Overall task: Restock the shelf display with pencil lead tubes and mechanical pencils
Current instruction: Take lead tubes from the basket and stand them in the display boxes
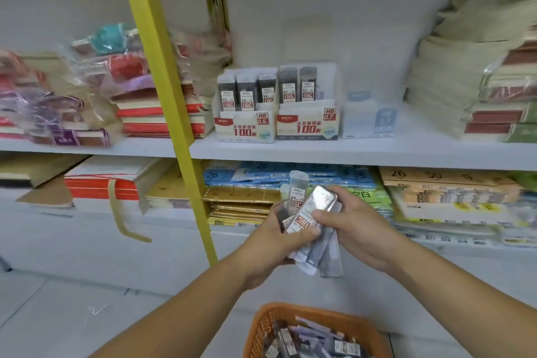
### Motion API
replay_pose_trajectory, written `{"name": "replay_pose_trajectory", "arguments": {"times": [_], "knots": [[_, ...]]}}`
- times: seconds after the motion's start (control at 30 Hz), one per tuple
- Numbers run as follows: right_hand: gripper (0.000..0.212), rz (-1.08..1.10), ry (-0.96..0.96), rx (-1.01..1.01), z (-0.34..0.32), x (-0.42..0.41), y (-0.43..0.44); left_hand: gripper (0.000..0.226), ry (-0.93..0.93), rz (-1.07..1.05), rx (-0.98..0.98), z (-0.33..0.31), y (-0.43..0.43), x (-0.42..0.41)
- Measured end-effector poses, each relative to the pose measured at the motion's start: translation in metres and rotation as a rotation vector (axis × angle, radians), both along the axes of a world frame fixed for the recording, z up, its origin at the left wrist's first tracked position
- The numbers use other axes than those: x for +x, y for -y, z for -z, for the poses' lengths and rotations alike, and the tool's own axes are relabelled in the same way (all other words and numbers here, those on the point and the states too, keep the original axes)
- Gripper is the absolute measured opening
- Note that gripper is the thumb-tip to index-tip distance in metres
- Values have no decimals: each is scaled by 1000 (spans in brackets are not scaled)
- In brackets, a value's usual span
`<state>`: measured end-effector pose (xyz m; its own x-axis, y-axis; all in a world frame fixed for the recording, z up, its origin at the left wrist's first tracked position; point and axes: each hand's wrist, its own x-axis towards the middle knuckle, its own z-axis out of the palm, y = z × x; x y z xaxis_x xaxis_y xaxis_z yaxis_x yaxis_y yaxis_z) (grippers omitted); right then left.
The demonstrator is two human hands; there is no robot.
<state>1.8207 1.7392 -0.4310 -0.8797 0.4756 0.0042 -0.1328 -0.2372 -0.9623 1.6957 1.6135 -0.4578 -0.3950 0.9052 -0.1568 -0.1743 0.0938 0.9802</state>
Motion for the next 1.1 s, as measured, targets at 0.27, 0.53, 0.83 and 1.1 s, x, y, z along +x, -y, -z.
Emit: {"name": "replay_pose_trajectory", "arguments": {"times": [0.27,0.53,0.83,1.1], "knots": [[47,158,-50,26,5,-21,-3,69,32,-87,77,2,-12,-13],[32,13,67,139,4,-24,-7,73,-34,-308,113,1,-11,-25],[10,280,144,292,7,-23,-3,55,-63,-356,95,6,-5,-26],[32,116,51,238,1,-16,-9,60,-5,-445,141,-1,-1,-31]]}}
